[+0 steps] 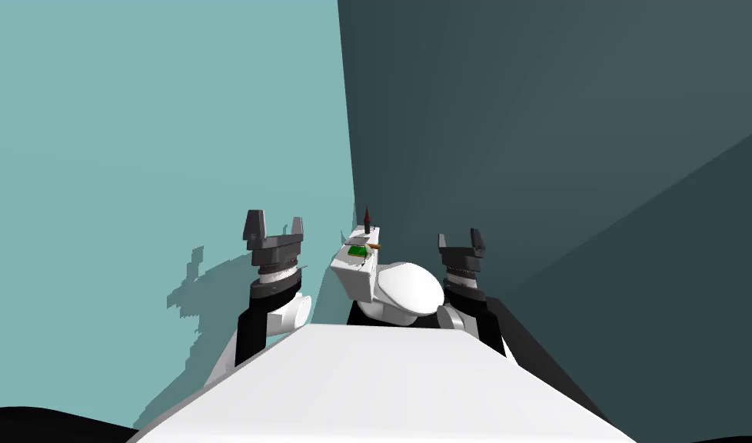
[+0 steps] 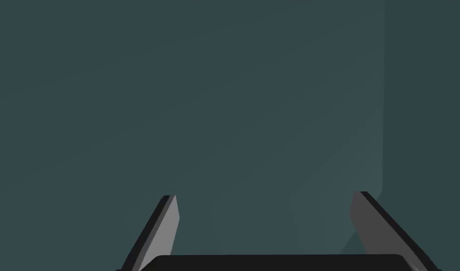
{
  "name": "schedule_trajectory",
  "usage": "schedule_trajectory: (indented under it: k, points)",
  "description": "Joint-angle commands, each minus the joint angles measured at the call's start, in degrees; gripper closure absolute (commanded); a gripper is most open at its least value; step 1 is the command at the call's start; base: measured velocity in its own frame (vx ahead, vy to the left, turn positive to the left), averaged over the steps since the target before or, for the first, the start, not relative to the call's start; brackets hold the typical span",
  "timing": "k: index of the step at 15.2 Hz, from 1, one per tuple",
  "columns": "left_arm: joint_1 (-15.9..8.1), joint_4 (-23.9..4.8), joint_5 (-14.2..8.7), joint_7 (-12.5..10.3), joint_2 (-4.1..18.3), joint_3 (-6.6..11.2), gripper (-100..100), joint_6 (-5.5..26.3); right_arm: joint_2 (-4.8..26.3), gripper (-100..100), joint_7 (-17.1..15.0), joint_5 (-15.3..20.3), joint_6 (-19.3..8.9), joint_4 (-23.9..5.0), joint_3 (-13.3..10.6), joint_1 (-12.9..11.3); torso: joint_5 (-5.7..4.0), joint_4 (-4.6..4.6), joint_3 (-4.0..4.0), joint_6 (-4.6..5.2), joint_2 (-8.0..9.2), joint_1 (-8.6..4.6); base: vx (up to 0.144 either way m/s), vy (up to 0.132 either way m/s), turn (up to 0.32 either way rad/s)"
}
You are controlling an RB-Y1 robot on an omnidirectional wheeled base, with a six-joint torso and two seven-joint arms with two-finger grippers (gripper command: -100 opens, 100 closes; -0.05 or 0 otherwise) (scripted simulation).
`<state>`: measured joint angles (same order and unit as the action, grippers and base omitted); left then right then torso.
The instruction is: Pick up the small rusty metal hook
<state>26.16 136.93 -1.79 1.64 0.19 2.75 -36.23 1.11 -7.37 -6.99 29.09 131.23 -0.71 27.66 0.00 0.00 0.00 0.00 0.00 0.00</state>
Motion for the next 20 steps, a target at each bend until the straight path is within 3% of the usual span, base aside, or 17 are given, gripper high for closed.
schedule_trajectory:
  k: [1,4,5,9,10,11,12,14,20]
  points:
    - [0.1,-0.3,0.2,0.0,2.4,0.06,-100,0.3,0.0,0,0.0,0.0,0.0,0.0,0.0,0.0,0.00,0.00,0.00,0.00,0.00,0.00,0.002,-0.012,-0.007]
    - [0.4,-1.1,0.6,0.0,5.8,0.19,-100,0.9,0.0,0,0.0,0.0,0.0,0.0,0.0,0.0,-0.02,0.00,-0.01,0.00,-0.01,-0.10,0.004,-0.036,-0.008]
    - [0.4,-1.1,0.6,0.0,5.8,0.19,-100,0.9,0.0,0,0.0,0.0,0.0,0.0,0.0,0.0,-0.03,-0.01,-0.01,0.00,-0.02,-0.14,0.002,-0.044,-0.005]
    - [1.0,-3.0,1.6,0.1,11.4,0.52,-100,2.6,0.0,0,0.0,0.0,0.0,0.0,0.0,0.0,-0.05,0.00,0.00,0.01,0.00,-0.24,-0.001,-0.061,-0.014]
    - [1.0,-3.0,1.6,0.1,11.5,0.52,-100,2.6,0.0,0,0.0,0.0,0.0,0.0,0.0,0.0,-0.06,0.00,0.00,0.01,-0.01,-0.26,0.004,-0.073,-0.010]
    - [1.3,-3.7,2.0,0.1,13.5,0.66,-100,3.3,0.0,0,0.0,0.0,0.0,0.0,0.0,0.0,-0.06,0.00,-0.01,0.01,-0.02,-0.28,0.003,-0.084,-0.016]
    - [1.3,-3.7,2.0,0.1,13.5,0.66,-100,3.3,0.0,0,0.0,0.0,0.0,0.0,0.0,0.0,-0.07,-0.01,-0.01,0.01,-0.02,-0.32,0.006,-0.075,-0.009]
    - [1.9,-5.6,3.0,0.1,16.9,0.99,-100,4.8,0.0,0,0.0,0.0,0.0,0.0,0.0,0.0,-0.07,-0.01,-0.02,0.01,-0.03,-0.32,0.011,-0.088,-0.023]
    - [3.0,-8.8,4.8,0.2,23.6,1.56,-100,7.6,0.0,0,0.0,0.0,0.0,0.0,0.0,0.0,-0.10,-0.01,-0.01,0.01,-0.01,-0.43,0.005,-0.104,-0.018]
